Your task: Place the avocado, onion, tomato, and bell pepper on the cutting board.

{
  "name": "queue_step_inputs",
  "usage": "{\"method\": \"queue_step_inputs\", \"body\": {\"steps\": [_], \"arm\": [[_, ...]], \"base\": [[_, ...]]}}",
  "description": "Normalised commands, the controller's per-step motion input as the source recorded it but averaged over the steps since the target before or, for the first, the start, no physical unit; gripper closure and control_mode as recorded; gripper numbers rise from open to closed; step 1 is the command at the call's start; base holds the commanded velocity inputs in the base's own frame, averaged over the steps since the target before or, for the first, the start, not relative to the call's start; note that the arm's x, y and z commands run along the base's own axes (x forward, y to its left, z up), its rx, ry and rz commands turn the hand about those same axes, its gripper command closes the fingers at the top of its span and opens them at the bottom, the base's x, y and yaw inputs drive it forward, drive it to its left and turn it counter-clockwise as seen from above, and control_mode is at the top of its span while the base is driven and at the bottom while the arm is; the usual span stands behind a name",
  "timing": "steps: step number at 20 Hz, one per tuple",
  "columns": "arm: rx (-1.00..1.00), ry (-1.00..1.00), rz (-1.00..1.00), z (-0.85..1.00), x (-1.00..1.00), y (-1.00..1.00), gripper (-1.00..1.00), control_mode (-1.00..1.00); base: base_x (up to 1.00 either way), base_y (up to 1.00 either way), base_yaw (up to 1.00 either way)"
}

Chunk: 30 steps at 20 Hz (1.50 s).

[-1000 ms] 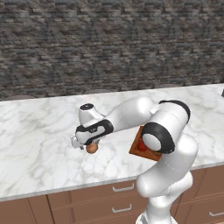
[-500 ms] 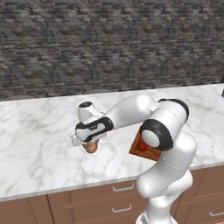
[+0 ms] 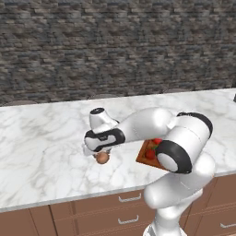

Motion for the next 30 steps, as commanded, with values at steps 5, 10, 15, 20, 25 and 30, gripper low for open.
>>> {"method": "queue_step_inputs", "body": {"steps": [5, 10, 15, 20, 25, 30], "arm": [[0.00, -0.13, 0.00, 0.80, -0.34, -0.22, 1.00, -1.00], [0.00, -0.12, 0.00, 0.74, -0.17, -0.46, 1.00, -1.00], [0.00, -0.02, 0.00, 0.42, -0.03, -0.70, 1.00, -1.00], [0.00, -0.01, 0.00, 0.32, -0.01, -0.88, 1.00, -1.00], [0.00, 0.00, 0.00, 0.21, 0.00, -0.85, 1.00, -1.00], [0.00, 0.00, 0.00, 0.03, -0.04, -0.74, 1.00, -1.00]], "base": [[0.00, 0.00, 0.00], [0.00, 0.00, 0.00], [0.00, 0.00, 0.00], [0.00, 0.00, 0.00], [0.00, 0.00, 0.00], [0.00, 0.00, 0.00]]}}
